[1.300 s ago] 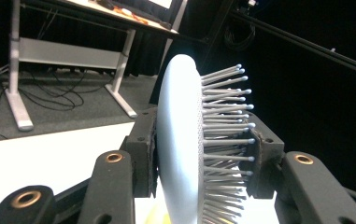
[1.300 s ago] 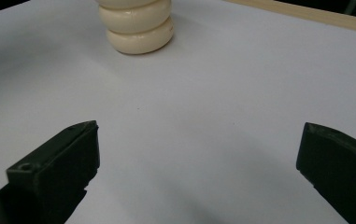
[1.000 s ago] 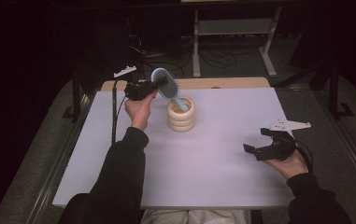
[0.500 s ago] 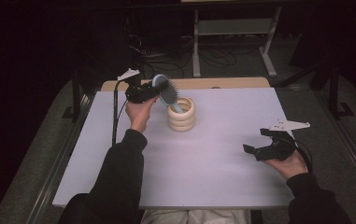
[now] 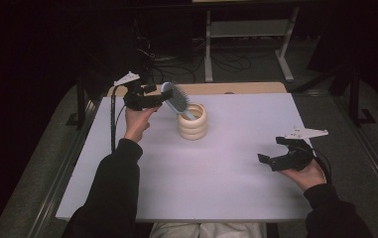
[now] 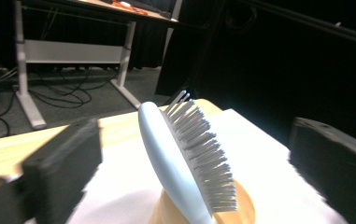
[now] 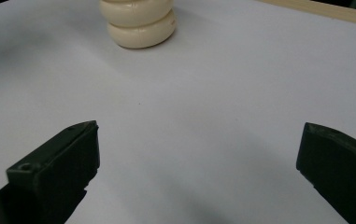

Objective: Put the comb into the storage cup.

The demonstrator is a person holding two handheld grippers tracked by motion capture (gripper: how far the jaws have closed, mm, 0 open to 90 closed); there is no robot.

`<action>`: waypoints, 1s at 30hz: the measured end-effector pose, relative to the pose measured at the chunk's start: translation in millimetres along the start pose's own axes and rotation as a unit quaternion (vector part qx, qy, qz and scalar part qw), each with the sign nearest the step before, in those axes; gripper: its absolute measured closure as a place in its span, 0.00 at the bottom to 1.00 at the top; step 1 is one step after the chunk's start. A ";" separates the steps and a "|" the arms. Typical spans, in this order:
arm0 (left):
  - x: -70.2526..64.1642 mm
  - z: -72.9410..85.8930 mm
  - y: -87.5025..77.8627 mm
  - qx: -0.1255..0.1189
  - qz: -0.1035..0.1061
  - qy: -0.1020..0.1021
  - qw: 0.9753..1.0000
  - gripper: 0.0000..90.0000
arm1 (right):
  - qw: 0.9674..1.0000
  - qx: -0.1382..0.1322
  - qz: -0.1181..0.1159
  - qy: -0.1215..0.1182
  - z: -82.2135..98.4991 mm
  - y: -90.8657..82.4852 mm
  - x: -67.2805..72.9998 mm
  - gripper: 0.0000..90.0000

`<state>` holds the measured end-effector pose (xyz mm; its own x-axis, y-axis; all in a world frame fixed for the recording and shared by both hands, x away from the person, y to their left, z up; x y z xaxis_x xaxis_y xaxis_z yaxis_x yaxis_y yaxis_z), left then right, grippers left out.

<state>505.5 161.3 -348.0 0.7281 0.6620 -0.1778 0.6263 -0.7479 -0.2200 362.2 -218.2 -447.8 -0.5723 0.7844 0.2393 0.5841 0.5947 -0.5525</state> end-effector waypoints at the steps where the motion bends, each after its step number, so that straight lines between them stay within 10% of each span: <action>1: 0.3 0.1 -2.3 0.004 0.002 0.002 1.000 0.00 | 1.000 0.000 0.000 0.000 0.0 -0.1 0.1 0.00; 30: -8.2 -5.6 -58.2 0.001 0.018 0.071 0.997 0.00 | 1.000 0.002 0.002 -0.006 1.0 -1.1 2.3 0.00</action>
<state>464.6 199.2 -328.4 0.7817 0.6217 -0.0482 0.5992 -0.7703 -0.2183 359.7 -217.3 -447.4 -0.5764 0.7850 0.2268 0.5841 0.5899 -0.5575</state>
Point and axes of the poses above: each handheld gripper's, and its own axes: y roughly forward along the jaws, z roughly out of its underside, x roughly to its left, the point moved 7 cm from there along y, roughly forward along the jaws, and after that the axes turned 8 degrees about y, right-handed, at the moved point
